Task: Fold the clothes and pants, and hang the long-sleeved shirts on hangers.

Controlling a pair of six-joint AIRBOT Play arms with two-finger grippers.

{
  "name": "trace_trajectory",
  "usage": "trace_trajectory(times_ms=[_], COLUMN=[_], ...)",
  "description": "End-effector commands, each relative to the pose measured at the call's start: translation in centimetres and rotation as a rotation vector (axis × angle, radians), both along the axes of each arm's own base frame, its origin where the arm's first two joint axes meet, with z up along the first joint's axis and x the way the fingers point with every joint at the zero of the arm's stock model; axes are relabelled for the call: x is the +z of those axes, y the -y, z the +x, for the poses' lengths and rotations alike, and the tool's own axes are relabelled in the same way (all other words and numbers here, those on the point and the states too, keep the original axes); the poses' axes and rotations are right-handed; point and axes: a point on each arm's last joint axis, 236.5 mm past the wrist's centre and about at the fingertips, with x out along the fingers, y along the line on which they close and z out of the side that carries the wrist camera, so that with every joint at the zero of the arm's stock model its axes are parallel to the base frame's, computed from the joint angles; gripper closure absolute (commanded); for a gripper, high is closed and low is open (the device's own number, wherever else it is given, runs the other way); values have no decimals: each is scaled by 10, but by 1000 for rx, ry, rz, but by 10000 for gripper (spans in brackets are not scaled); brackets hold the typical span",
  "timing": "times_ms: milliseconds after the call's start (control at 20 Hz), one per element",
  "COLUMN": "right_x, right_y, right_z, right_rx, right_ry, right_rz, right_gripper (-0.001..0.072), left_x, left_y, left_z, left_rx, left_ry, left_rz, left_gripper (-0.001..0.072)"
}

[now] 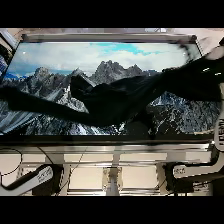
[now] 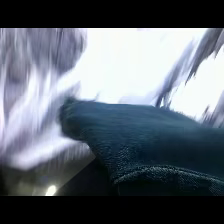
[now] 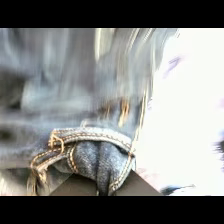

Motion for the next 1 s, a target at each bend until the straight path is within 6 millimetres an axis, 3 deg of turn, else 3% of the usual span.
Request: trace_trajectory(times_ms=[0,100,150,300,400,550,750,950], right_x=[101,120,120,76,40,-20,-100,-150], right_y=[82,101,108,125,126,117,109,105], right_z=[16,6,-3,-40,-53,-80,-140,-206], right_rx=[-316,-348,-351,-352,-362,-348,-348,-411], right_ry=[232,257,235,29,-66,-183,-338,-458], right_rz=[63,44,30,-5,28,29,-31,1], right_gripper=[690,690,689,688,688,689,688,688], left_x=[52,81,86,71,40,-24,-109,-160], left_y=[0,-8,-12,-22,-17,-4,32,39], left_z=[60,71,69,58,44,11,-51,-120], left_rx=[-34,-67,-87,-63,-103,-204,-324,-360], left_ry=[145,226,227,194,116,-49,-278,-502], left_rz=[-20,41,68,7,-51,-80,-163,-114], left_gripper=[689,689,689,688,688,687,687,687])
